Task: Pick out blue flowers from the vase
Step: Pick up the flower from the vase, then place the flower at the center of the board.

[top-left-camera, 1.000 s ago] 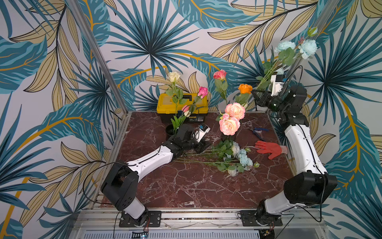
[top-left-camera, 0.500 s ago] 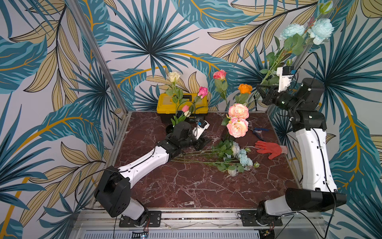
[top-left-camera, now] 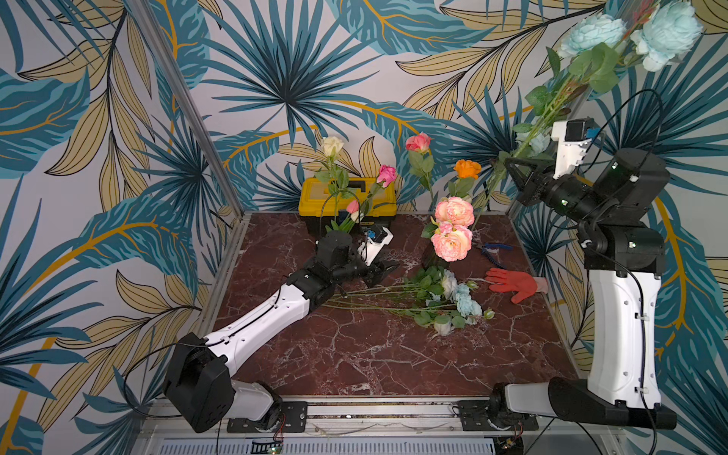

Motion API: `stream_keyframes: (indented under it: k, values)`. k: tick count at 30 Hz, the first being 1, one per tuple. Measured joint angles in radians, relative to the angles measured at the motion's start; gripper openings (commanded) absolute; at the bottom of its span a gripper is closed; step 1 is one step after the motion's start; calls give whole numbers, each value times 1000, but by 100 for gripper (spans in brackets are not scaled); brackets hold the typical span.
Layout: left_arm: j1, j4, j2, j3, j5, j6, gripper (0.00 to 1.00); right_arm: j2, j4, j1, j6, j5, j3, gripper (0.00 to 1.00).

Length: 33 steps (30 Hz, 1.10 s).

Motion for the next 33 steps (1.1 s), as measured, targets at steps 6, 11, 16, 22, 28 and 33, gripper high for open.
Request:
stream_keyframes:
  k: [6,11,16,22,28,33]
  values:
    - [-94,0,-14,-11,6,3,49,-167,-10,66,-24,17,-216,4]
    - [-171,0,6,5,39,-13,49,-298,-15,133,-32,51,-407,4]
    - [-205,-2,47,63,72,-27,50,-404,-11,139,-22,74,-532,4]
    - [-273,20,71,123,115,-56,50,-504,40,141,31,78,-669,4]
    - [-288,93,117,134,147,-114,50,-548,92,142,93,71,-754,4]
    - [-291,130,165,139,162,-159,50,-561,141,142,137,47,-788,4]
